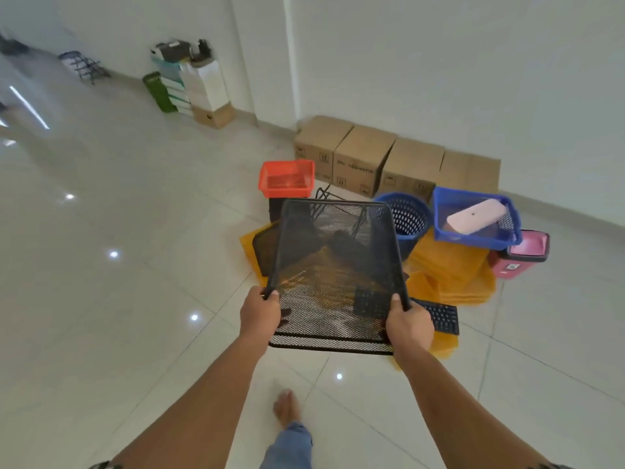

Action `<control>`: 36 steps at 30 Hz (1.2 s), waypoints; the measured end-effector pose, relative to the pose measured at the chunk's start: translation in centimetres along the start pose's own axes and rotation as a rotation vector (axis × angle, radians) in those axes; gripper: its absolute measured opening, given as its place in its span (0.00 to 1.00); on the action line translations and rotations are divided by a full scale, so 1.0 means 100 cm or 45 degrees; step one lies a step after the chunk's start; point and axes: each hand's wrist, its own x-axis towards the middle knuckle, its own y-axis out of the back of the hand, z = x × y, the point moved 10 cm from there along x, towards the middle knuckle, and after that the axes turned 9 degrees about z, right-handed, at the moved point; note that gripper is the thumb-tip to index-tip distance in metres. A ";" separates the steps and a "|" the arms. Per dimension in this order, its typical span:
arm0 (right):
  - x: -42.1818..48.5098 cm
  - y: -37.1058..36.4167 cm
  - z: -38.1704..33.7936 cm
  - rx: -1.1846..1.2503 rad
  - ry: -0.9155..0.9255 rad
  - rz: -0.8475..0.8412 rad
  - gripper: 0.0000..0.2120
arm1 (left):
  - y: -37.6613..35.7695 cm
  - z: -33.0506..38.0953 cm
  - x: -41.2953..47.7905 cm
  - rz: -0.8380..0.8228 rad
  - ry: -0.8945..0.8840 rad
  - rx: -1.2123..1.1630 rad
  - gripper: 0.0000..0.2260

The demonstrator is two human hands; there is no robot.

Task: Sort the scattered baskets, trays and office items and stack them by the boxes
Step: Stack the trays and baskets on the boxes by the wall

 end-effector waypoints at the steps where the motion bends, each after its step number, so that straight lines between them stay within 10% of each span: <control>1: 0.006 -0.010 -0.007 0.001 -0.010 0.022 0.18 | -0.008 0.007 0.020 -0.040 0.008 0.001 0.08; 19: 0.086 -0.126 -0.053 -0.045 -0.228 0.081 0.15 | -0.122 0.101 0.209 -0.256 -0.292 0.289 0.18; 36: 0.258 -0.244 -0.053 -0.591 -0.275 -0.379 0.12 | -0.265 0.092 0.332 -0.368 -0.064 0.538 0.16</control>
